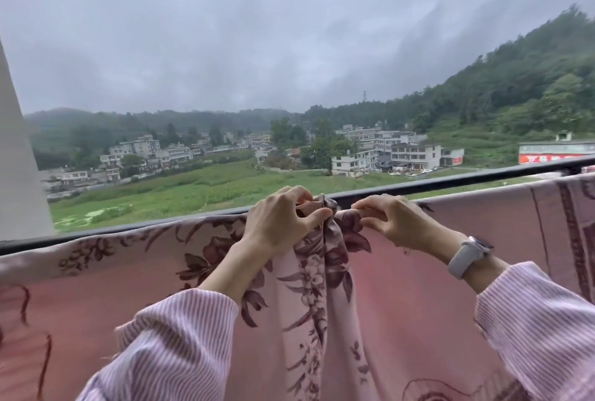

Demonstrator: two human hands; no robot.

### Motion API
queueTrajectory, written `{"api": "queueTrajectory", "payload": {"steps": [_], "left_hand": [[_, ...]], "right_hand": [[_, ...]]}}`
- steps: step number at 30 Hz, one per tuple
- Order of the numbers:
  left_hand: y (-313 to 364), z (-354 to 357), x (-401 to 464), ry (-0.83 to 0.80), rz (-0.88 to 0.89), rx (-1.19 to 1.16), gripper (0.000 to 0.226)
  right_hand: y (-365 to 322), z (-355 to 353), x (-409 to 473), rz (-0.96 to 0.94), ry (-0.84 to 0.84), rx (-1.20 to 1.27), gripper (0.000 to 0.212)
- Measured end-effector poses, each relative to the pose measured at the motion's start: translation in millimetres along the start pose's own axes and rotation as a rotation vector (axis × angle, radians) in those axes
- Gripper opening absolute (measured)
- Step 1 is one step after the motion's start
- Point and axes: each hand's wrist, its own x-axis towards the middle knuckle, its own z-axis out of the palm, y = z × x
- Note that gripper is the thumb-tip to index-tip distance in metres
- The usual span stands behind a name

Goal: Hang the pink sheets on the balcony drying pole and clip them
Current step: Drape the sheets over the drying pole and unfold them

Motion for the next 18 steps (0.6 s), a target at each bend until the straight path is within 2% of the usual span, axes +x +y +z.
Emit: {"api": "queueTrajectory", "payload": {"steps": [3, 5, 9, 11, 14, 15, 16, 18], "left_hand": [[8, 6, 5, -0.07, 0.036, 0.052, 0.064], [15, 11, 9, -0.09, 0.079, 0.132, 0.057], [27, 25, 21, -0.112, 0.126, 0.217, 0.047], [36, 34, 28, -0.111, 0.148, 0.236, 0.045], [56, 51, 39, -0.032, 0.196, 0.144, 0.025], [62, 57, 42, 0.009, 0.183, 0.089, 0.019], [69, 63, 46, 0.041, 0.164, 0.041, 0.017], [85, 76, 55, 0.06, 0.148, -0.027, 0.018]], "right_hand": [[3, 3, -1, 0.021, 0.147, 0.067, 0.011], [5, 5, 1, 0.056, 0.216, 0.144, 0.011], [35, -17, -4, 0.122, 0.345, -0.069, 0.006], [69, -39, -11, 0.271, 0.472, -0.148, 0.005], [109, -70, -26, 0.611, 0.564, -0.199, 0.01], [113, -73, -29, 0.626, 0.58, -0.208, 0.013], [113, -72, -30, 0.56, 0.607, -0.211, 0.019], [98, -65, -30, 0.3, 0.585, -0.152, 0.032]]}}
